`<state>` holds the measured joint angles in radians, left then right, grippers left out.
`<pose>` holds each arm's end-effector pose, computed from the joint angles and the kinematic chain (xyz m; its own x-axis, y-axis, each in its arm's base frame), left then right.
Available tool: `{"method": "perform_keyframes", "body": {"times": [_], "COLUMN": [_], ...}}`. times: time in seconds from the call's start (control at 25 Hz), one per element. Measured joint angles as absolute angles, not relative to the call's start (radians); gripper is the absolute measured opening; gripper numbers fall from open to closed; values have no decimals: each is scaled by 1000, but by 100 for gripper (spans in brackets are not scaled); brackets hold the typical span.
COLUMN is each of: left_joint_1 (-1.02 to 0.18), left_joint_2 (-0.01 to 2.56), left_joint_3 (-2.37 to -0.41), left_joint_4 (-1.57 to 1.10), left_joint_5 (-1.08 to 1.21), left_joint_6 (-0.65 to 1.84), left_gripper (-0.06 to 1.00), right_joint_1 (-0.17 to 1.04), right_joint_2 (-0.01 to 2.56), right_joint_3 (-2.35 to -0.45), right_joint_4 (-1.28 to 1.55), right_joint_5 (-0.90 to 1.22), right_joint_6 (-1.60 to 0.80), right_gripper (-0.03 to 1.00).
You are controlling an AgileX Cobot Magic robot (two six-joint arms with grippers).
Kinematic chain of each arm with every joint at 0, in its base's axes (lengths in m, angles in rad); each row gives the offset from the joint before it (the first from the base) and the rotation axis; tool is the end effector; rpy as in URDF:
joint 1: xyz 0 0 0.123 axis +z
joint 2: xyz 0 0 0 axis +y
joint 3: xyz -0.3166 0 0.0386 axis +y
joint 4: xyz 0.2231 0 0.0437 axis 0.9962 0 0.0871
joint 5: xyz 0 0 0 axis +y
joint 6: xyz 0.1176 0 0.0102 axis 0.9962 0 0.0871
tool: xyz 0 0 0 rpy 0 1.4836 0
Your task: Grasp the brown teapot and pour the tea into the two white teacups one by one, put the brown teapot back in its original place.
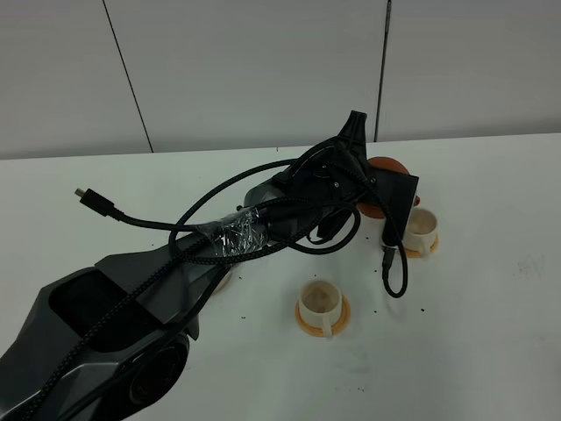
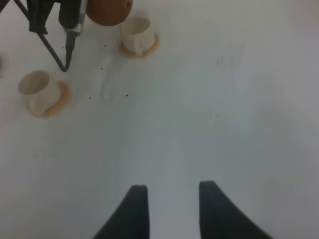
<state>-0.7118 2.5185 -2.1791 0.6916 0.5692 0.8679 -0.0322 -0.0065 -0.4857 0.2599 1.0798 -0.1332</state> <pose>0.4722 -0.3537 0.1710 0.3679 0.9173 0.1520 0.5304 -0.3413 0.7760 -0.0384 0.0280 0.2497 -0.4655 0.0067 -0.8850 -0.1729 0.9800 0.0984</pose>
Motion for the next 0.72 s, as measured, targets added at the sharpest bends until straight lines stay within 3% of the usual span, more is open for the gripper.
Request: {"method": "perform_keyframes", "body": {"times": [0.72], "left_joint_1": [-736], "left_joint_2": [2519], "left_joint_3": [-2179], "left_joint_4": [831], "left_joint_5": [566], "left_joint_6": [868], "left_gripper": [17], "right_joint_1": [-32], "right_joint_2": [-7], "right_joint_3": [-486], "right_joint_4": [260], "right_joint_5": [1080], "right_joint_6": [-133], "right_gripper": [24]}}
